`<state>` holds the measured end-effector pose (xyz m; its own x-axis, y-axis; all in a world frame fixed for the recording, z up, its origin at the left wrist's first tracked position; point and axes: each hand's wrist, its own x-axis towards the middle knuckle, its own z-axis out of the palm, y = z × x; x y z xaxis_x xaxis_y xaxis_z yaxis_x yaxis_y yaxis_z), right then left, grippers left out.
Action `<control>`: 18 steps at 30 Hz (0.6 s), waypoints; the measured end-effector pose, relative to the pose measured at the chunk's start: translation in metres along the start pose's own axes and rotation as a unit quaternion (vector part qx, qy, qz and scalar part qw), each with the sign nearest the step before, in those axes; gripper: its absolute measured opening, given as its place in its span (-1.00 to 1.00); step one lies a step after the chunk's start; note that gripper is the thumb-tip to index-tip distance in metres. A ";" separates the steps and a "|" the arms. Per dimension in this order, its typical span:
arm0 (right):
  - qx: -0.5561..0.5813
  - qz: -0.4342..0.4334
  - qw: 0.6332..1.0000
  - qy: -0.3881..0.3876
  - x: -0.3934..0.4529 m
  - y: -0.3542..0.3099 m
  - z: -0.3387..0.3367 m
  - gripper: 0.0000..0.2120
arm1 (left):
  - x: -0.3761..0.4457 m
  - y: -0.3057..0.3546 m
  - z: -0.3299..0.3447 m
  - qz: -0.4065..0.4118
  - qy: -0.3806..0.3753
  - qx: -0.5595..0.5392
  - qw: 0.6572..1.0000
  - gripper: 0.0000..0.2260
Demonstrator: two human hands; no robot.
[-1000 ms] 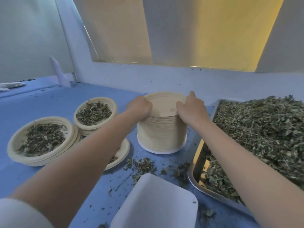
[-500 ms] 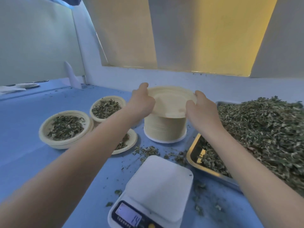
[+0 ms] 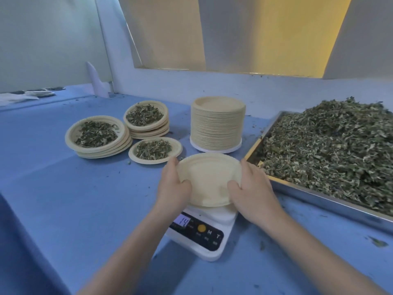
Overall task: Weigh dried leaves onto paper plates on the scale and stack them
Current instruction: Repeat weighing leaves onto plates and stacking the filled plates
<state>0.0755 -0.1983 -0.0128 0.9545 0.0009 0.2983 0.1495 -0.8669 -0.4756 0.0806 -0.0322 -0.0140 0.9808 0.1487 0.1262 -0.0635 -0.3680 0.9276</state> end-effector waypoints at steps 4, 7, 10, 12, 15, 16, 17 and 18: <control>-0.043 0.005 0.998 -0.034 0.002 0.005 0.005 -0.56 | 0.000 -0.002 -0.006 0.022 0.031 0.012 0.999 -0.43; 0.028 0.014 0.999 -0.017 0.004 0.007 0.002 -0.53 | 0.003 -0.003 -0.015 0.000 0.074 -0.050 0.996 -0.50; 0.036 0.015 0.999 -0.015 0.005 0.011 0.003 -0.34 | 0.003 -0.017 -0.024 -0.021 0.106 -0.086 0.990 -0.65; 0.021 0.004 1.000 -0.001 0.003 0.010 0.005 -0.29 | 0.002 -0.025 -0.029 -0.039 0.110 -0.105 0.988 -0.76; 0.020 -0.008 1.000 -0.011 0.003 0.008 0.004 -0.09 | 0.002 -0.029 -0.032 -0.057 0.101 -0.108 0.987 -0.78; 0.027 -0.005 0.999 -0.016 0.002 0.008 0.003 -0.03 | 0.003 -0.029 -0.032 -0.063 0.095 -0.115 0.987 -0.77; 0.035 -0.004 0.999 -0.017 0.003 0.008 0.002 0.01 | 0.003 -0.028 -0.031 -0.067 0.089 -0.120 0.987 -0.76; 0.039 -0.003 0.999 -0.016 0.002 0.008 0.001 0.02 | 0.002 -0.027 -0.031 -0.069 0.083 -0.120 0.987 -0.73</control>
<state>0.0792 -0.2043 -0.0170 0.9611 0.0243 0.2750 0.1747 -0.8249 -0.5376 0.0788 0.0061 -0.0279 0.9410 0.3370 0.0310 0.0064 -0.1092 0.9940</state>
